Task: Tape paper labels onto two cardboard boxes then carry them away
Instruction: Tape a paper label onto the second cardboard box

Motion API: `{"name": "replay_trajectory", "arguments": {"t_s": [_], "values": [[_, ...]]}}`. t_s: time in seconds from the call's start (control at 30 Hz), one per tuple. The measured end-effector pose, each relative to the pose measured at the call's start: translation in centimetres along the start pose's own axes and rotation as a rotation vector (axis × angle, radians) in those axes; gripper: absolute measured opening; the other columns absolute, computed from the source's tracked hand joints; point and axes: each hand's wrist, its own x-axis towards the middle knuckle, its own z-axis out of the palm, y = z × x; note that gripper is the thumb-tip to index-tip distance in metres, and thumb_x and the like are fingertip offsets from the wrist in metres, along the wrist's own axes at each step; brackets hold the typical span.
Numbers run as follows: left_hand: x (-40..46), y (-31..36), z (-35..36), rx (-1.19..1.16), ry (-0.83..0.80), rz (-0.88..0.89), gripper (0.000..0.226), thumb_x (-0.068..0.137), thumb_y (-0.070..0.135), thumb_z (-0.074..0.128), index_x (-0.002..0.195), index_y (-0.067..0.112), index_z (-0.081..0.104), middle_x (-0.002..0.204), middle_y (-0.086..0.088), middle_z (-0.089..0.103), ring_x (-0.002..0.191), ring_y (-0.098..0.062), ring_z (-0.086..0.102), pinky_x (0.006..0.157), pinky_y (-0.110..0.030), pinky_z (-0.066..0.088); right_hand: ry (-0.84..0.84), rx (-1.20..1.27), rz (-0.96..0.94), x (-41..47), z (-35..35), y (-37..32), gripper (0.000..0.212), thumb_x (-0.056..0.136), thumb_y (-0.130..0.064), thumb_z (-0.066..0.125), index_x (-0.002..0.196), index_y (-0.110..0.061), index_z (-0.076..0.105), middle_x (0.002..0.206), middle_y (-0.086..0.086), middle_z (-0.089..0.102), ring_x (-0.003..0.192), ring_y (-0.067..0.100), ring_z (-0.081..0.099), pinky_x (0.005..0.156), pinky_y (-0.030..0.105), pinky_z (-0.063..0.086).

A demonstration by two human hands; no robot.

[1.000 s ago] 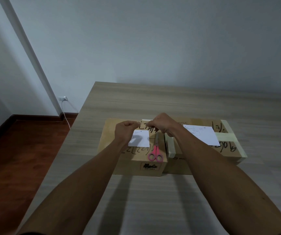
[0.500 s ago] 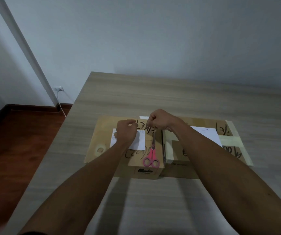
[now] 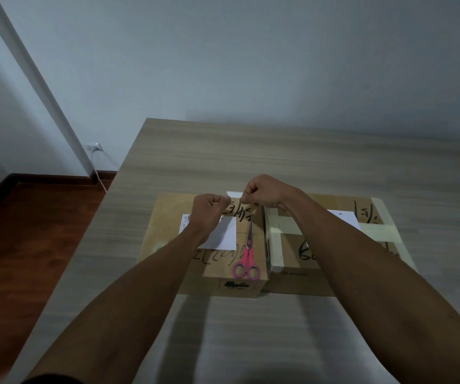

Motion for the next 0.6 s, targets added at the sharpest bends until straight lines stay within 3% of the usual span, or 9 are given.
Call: {"name": "replay_trajectory", "arguments": {"t_s": [0.1, 0.13, 0.2, 0.3, 0.37, 0.5, 0.6], "values": [[0.8, -1.4, 0.1, 0.022, 0.071, -0.017, 0.052, 0.092, 0.020, 0.075, 0.047, 0.013, 0.050, 0.041, 0.010, 0.038, 0.045, 0.000, 0.043, 0.064, -0.024, 0.044, 0.008, -0.029, 0.072, 0.2, 0.5, 0.0, 0.034, 0.090, -0.016, 0.078, 0.066, 0.001, 0.061, 0.058, 0.009, 0.052, 0.042, 0.005, 0.049, 0.061, 0.024, 0.045], [0.9, -1.6, 0.2, 0.056, 0.106, -0.047, 0.041, 0.088, 0.029, 0.078, 0.054, 0.014, 0.061, 0.043, 0.009, 0.046, 0.050, -0.005, 0.055, 0.075, -0.031, 0.053, 0.022, -0.029, 0.094, 0.4, 0.9, -0.1, 0.041, 0.088, -0.017, 0.080, 0.059, -0.007, 0.052, 0.055, 0.006, 0.041, 0.040, 0.010, 0.042, 0.063, 0.027, 0.043], [1.2, -2.1, 0.5, 0.128, 0.154, -0.107, 0.024, 0.081, 0.042, 0.082, 0.061, 0.029, 0.076, 0.058, 0.015, 0.067, 0.071, -0.014, 0.070, 0.089, -0.042, 0.054, 0.053, -0.034, 0.132, 0.5, 1.5, -0.2, 0.047, 0.085, -0.016, 0.081, 0.058, -0.013, 0.043, 0.058, 0.005, 0.032, 0.047, 0.018, 0.035, 0.062, 0.032, 0.036], [0.6, -1.7, 0.7, 0.317, 0.259, -0.195, 0.017, 0.082, 0.046, 0.083, 0.075, 0.030, 0.082, 0.079, 0.012, 0.077, 0.085, -0.014, 0.068, 0.083, -0.034, 0.033, 0.052, -0.104, 0.183, 0.7, 2.5, -0.3, 0.048, 0.085, -0.016, 0.081, 0.059, -0.012, 0.041, 0.061, 0.006, 0.033, 0.051, 0.020, 0.035, 0.054, 0.028, 0.029], [0.3, -1.7, 0.8, 0.419, 0.300, -0.193, 0.016, 0.083, 0.044, 0.082, 0.082, 0.029, 0.083, 0.085, 0.008, 0.078, 0.092, -0.018, 0.067, 0.083, -0.034, 0.026, 0.052, -0.173, 0.214, 1.0, 3.2, -0.4, 0.048, 0.085, -0.018, 0.082, 0.060, -0.010, 0.041, 0.061, 0.005, 0.037, 0.051, 0.018, 0.037, 0.048, 0.028, 0.029], [0.0, -2.1, 1.3, 0.532, 0.315, -0.175, 0.013, 0.086, 0.040, 0.079, 0.089, 0.028, 0.084, 0.100, 0.002, 0.076, 0.109, -0.025, 0.060, 0.091, -0.039, 0.028, 0.073, -0.257, 0.266, 2.0, 4.5, -0.4, 0.042, 0.083, -0.017, 0.084, 0.064, -0.008, 0.048, 0.065, 0.006, 0.047, 0.057, 0.017, 0.047, 0.046, 0.028, 0.033], [0.3, -2.7, 1.7, 0.589, 0.315, -0.169, 0.013, 0.086, 0.040, 0.078, 0.090, 0.029, 0.084, 0.105, 0.000, 0.073, 0.113, -0.027, 0.058, 0.099, -0.045, 0.030, 0.065, -0.279, 0.279, 2.4, 5.1, -0.3, 0.033, 0.079, -0.015, 0.087, 0.070, -0.007, 0.056, 0.078, 0.009, 0.059, 0.074, 0.025, 0.059, 0.052, 0.027, 0.039]]}}
